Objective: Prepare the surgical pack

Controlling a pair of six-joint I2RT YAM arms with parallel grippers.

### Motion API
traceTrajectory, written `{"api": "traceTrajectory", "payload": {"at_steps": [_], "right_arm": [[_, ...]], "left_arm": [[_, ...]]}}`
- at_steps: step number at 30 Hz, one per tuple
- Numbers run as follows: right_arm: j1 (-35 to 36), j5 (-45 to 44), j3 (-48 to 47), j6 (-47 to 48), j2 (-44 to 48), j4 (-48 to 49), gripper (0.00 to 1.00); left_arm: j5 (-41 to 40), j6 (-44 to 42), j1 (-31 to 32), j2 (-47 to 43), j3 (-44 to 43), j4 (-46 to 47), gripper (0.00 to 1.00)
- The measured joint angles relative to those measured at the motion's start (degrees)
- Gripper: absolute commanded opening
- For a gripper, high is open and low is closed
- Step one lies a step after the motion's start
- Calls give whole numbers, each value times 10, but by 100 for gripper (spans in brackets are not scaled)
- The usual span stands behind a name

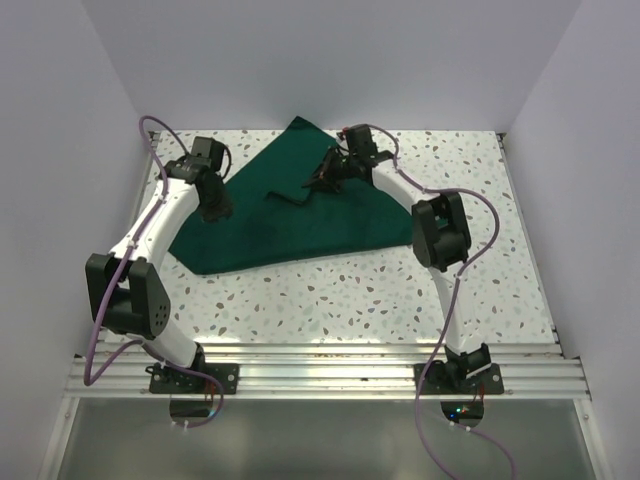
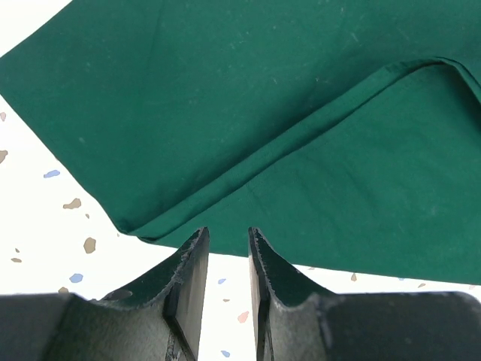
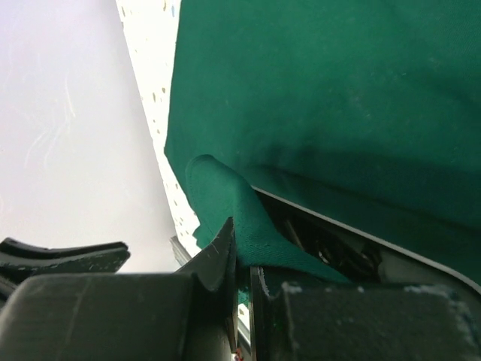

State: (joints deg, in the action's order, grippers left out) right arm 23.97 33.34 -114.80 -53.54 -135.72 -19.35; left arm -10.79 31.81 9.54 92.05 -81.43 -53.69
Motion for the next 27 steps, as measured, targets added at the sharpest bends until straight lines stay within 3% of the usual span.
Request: {"api": "traceTrajectory", "payload": {"at_steps": [6,19,20,23,27], "right_arm": [[-4,7,-9,0,-20,0,17],[-14,7,-56,3,-55,-12,19],[-14,7,-58,3,-57,-14,21],[-17,5,-74,2,-69,-21,41],[-21,6,-122,7,-95,-34,55]], "left_arm": [[0,0,0,2,-3,0,32],[1,0,0,30,-18,0,32],[2,0,0,31,-19,0,32],[3,0,0,35,-25,0,32],[5,0,0,41,-30,0,32]]}}
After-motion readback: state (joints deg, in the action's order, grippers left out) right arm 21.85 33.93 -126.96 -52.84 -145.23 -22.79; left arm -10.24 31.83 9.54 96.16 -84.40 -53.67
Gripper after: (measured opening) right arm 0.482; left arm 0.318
